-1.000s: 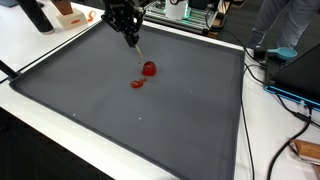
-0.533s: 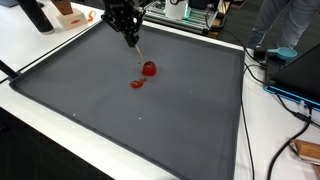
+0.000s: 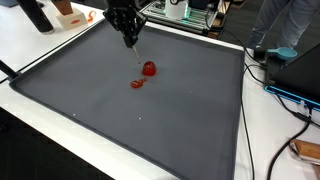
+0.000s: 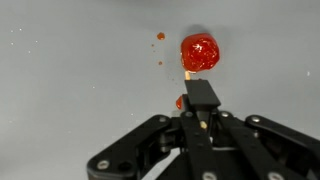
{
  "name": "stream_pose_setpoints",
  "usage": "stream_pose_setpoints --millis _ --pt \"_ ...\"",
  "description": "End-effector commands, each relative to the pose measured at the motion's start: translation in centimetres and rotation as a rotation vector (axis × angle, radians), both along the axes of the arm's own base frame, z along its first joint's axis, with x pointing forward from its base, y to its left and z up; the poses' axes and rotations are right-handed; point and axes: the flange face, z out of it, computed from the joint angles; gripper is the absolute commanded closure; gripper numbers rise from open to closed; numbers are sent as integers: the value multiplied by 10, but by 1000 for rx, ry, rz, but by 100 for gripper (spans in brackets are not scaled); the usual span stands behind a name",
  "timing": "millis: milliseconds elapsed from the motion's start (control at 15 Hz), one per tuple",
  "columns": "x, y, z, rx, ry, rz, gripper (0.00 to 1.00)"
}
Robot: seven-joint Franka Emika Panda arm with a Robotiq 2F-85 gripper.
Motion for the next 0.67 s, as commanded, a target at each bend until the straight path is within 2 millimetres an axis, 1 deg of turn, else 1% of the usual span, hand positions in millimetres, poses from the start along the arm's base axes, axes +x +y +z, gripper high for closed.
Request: stream_pose_setpoints --millis 0,400,600 --pt "3 14 -7 -125 -33 -70 97" --pt "2 41 -26 -344 -91 -164 97" --pt "3 51 -38 -445 -127 -202 97"
